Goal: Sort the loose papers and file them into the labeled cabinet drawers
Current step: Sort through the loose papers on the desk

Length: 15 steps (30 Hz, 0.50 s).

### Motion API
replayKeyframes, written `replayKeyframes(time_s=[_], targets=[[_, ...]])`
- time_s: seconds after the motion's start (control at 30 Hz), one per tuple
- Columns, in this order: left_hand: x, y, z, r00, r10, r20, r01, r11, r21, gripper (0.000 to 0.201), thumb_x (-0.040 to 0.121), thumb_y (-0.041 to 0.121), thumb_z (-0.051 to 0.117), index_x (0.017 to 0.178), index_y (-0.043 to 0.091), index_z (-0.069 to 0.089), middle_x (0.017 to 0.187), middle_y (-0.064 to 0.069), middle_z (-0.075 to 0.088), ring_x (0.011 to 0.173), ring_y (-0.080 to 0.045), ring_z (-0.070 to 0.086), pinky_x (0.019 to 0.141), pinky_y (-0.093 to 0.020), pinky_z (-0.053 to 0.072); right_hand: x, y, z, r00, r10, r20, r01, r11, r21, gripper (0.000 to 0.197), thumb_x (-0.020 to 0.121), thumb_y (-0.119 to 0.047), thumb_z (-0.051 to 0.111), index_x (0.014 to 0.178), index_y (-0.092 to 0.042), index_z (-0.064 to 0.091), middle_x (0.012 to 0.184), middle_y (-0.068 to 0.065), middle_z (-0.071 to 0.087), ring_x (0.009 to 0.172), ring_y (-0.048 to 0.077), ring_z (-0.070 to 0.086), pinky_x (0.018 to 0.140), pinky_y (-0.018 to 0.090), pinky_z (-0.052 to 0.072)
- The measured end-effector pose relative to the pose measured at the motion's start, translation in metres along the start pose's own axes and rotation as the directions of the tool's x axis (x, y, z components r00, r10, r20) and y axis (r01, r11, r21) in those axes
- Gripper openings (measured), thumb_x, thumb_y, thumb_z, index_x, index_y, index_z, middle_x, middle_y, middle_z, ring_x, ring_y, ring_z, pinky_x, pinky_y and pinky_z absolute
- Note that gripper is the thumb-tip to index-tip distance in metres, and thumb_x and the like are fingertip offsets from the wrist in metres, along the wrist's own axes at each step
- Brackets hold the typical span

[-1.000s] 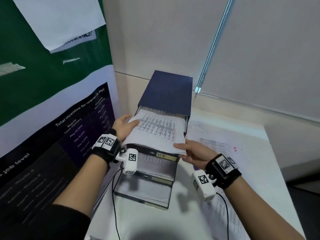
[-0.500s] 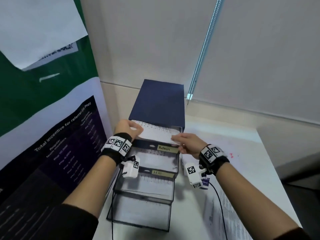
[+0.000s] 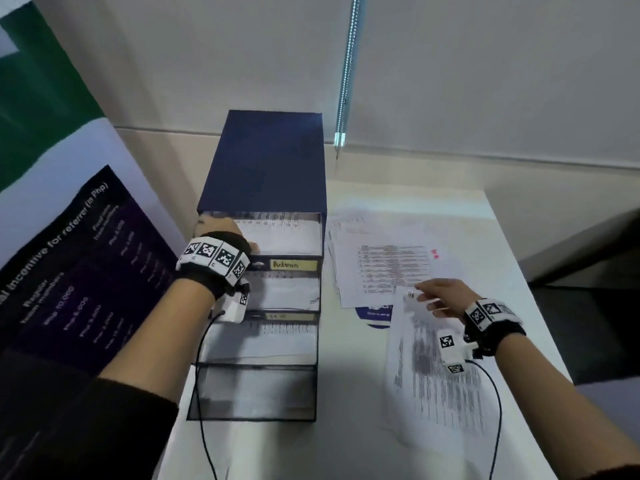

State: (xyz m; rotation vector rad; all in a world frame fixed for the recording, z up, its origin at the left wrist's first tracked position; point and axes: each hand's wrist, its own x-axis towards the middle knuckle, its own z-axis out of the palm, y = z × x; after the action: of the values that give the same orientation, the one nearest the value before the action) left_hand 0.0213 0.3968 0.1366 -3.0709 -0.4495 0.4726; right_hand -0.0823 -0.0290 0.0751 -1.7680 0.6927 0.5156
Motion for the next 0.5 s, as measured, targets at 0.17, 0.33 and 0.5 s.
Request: replayKeyframes(time_s=[0.17,0.33,0.5], targets=[[-0.056,0.064,-0.033,0.952,0.169,-0.256,-0.221,0.956,-0.193,0.03,0.084,0.043,0.067,0.095,0.016,0.074,0.1,-0.009,0.069,0.093,-0.027,0.063,0.079,-0.034,0.049,0.064,0.106,-0.059,0.916,0.245,-0.318,-0.391,0.727,-0.565,0.07,0.067,-0.047,0.084,0.12,-0.005,0.064,0.116,0.018,0.065,0.102,0.034,0.063,0.088,0.041,0.056],[-0.1,0.167,0.009,0.834,0.55,0.041,-0.369,0.612,-0.699,0.012,0.085,0.032,0.074,0.077,0.023,0.07,0.073,-0.002,0.07,0.07,-0.021,0.067,0.073,-0.035,0.06,0.064,0.16,-0.07,0.833,0.284,-0.475,-0.525,0.679,-0.513,0.104,0.047,-0.061,0.089,0.124,-0.004,0.05,0.127,0.021,0.05,0.12,0.04,0.049,0.094,0.048,0.048],[-0.099,0.244,0.153,0.775,0.434,0.458,-0.153,0.834,-0.531,0.049,0.078,0.039,0.077,0.12,0.017,0.066,0.119,-0.006,0.068,0.105,-0.024,0.066,0.096,-0.034,0.053,0.04,0.164,-0.075,0.87,0.215,-0.444,-0.377,0.869,-0.319,0.099,0.061,-0.035,0.092,0.138,-0.005,0.038,0.133,0.023,0.052,0.119,0.042,0.054,0.093,0.048,0.049]])
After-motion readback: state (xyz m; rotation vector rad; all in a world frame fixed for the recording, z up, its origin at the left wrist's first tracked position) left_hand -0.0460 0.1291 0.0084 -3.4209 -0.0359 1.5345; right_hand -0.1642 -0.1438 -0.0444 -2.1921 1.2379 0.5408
